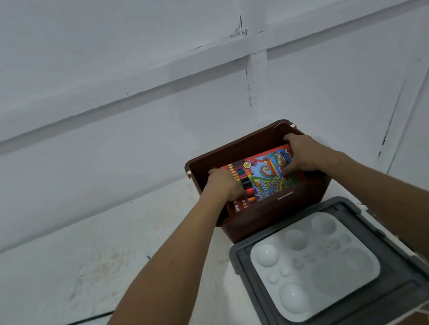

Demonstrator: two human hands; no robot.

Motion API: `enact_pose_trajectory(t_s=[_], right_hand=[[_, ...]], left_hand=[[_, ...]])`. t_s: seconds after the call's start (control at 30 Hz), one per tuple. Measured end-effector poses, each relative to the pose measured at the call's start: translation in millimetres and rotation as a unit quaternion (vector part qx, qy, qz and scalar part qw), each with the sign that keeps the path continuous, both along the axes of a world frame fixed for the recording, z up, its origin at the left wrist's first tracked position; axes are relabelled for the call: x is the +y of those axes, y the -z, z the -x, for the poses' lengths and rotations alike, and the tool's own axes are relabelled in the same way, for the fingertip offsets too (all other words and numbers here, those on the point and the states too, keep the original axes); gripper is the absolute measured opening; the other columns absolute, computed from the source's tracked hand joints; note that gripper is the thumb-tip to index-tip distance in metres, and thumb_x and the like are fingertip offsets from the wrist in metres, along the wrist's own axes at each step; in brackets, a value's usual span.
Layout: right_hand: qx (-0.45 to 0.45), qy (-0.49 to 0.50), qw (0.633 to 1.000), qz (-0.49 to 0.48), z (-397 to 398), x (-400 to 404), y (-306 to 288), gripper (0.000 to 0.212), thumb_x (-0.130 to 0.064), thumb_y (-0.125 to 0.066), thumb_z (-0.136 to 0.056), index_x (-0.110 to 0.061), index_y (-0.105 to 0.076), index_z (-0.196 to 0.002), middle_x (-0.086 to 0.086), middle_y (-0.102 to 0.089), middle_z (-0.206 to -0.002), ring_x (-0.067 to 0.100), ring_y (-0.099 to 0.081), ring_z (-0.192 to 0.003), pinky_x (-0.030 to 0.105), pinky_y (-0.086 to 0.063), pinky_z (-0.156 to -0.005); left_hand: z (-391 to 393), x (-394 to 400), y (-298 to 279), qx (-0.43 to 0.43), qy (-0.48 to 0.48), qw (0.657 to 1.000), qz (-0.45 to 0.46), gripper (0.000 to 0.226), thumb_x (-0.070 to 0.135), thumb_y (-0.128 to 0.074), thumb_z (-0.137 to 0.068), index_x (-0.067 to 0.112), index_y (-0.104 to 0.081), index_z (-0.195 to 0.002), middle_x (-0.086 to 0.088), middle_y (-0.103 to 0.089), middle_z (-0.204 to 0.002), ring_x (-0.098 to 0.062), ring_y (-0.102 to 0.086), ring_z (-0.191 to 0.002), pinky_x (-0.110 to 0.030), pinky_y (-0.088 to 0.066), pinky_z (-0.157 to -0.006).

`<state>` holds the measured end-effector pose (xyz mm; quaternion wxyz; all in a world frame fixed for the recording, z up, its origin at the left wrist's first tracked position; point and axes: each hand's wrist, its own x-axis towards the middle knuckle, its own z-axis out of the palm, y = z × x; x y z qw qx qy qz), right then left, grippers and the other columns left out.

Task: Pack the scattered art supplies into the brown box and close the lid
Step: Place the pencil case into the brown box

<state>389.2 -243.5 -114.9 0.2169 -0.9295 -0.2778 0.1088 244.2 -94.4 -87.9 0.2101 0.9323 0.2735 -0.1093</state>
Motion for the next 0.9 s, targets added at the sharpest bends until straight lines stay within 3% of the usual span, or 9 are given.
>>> enact_pose_trajectory(t_s=[0.13,0.27,0.33,0.47,0.63,0.77,0.9], right_hand=[[-0.002,-0.01,0.999,0.049,-1,-1,5,0.063,-0.031,-0.08,-0.073,-0.006,-0.05,-0.122,0.011,-0.059,-0.121,0.022,-0.058,-0.104,0.029,-0.046,-0.083],[0.002,-0.013,0.998,0.064,-1,-1,8,0.056,-0.028,-0.077,-0.076,-0.007,-0.052,-0.122,0.011,-0.061,-0.12,0.022,-0.06,-0.104,0.031,-0.048,-0.087],[-0.01,-0.004,0.998,0.061,3,-2,8,0.053,-0.027,-0.076,-0.078,-0.007,-0.053,-0.121,0.011,-0.061,-0.12,0.022,-0.06,-0.103,0.03,-0.048,-0.085],[-0.09,0.014,0.996,-0.01,23,-10,-2,0.048,-0.026,-0.076,-0.077,-0.006,-0.058,-0.116,0.011,-0.062,-0.116,0.016,-0.059,-0.094,0.026,-0.046,-0.077],[-0.193,0.001,0.962,-0.194,77,-48,-16,0.03,-0.022,-0.077,-0.073,-0.011,-0.065,-0.099,0.003,-0.059,-0.088,-0.002,-0.046,-0.066,0.009,-0.034,-0.061],[-0.115,-0.013,0.962,-0.248,125,-90,4,0.03,-0.019,-0.084,-0.066,-0.014,-0.066,-0.09,-0.001,-0.059,-0.079,0.009,-0.055,-0.066,0.012,-0.043,-0.063],[-0.037,-0.004,0.995,-0.096,145,-124,38,0.05,-0.035,-0.081,-0.069,-0.018,-0.062,-0.112,-0.002,-0.057,-0.104,0.015,-0.055,-0.094,0.016,-0.04,-0.076]], left_hand=[[0,-2,3,0.027,0.025,0.999,-0.007,0.054,0.038,-0.063,-0.089,0.009,-0.047,-0.131,-0.009,-0.059,-0.125,-0.024,-0.056,-0.116,-0.035,-0.042,-0.104],[0,-4,6,0.04,0.026,0.998,-0.041,0.049,0.04,-0.063,-0.088,0.009,-0.05,-0.124,-0.007,-0.064,-0.114,-0.021,-0.064,-0.102,-0.032,-0.052,-0.089],[1,-4,6,0.02,0.012,0.996,-0.082,0.043,0.038,-0.064,-0.087,0.008,-0.054,-0.116,-0.005,-0.063,-0.102,-0.019,-0.063,-0.088,-0.028,-0.052,-0.074],[17,-9,-7,-0.114,-0.041,0.989,-0.087,0.018,0.024,-0.062,-0.088,0.008,-0.056,-0.091,-0.006,-0.063,-0.089,-0.016,-0.055,-0.067,-0.026,-0.044,-0.057],[63,-30,-4,-0.281,-0.008,0.957,-0.078,0.02,0.029,-0.059,-0.086,0.011,-0.053,-0.095,-0.002,-0.056,-0.092,-0.014,-0.052,-0.075,-0.02,-0.033,-0.052],[108,-49,29,-0.29,0.009,0.957,-0.031,0.023,0.03,-0.064,-0.084,0.012,-0.052,-0.079,0.007,-0.053,-0.074,-0.011,-0.052,-0.068,-0.014,-0.035,-0.051],[131,-62,62,-0.235,-0.004,0.972,0.003,0.024,0.036,-0.064,-0.082,0.013,-0.057,-0.077,0.003,-0.058,-0.072,-0.015,-0.054,-0.07,-0.025,-0.041,-0.056]])
